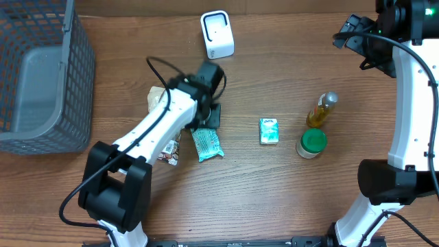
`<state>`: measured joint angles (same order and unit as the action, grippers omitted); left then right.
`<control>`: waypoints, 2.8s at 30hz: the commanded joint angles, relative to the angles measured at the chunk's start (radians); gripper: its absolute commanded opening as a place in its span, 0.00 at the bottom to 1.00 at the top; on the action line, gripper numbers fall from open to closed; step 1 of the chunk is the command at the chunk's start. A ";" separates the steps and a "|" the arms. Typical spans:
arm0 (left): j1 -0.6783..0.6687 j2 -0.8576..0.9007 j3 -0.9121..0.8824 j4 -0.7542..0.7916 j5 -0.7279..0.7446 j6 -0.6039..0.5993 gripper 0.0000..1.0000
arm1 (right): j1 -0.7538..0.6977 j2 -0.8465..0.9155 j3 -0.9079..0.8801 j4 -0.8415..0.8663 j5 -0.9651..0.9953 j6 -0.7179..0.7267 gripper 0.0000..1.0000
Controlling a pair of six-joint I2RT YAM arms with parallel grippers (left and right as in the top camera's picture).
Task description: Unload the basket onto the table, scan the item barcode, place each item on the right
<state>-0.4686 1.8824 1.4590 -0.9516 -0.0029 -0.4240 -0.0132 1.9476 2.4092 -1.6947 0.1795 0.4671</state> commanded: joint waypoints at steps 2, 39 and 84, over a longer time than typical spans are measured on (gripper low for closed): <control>0.002 0.011 -0.004 -0.002 -0.075 -0.033 0.38 | -0.005 -0.018 0.013 0.002 -0.005 -0.003 1.00; -0.010 0.077 0.065 -0.115 0.083 0.001 0.64 | -0.005 -0.018 0.013 0.002 -0.005 -0.003 1.00; -0.066 0.040 0.006 -0.143 0.080 0.021 0.60 | -0.005 -0.018 0.013 0.002 -0.005 -0.003 1.00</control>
<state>-0.5426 1.9347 1.4174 -1.0889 0.0719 -0.4263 -0.0135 1.9476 2.4092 -1.6947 0.1795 0.4671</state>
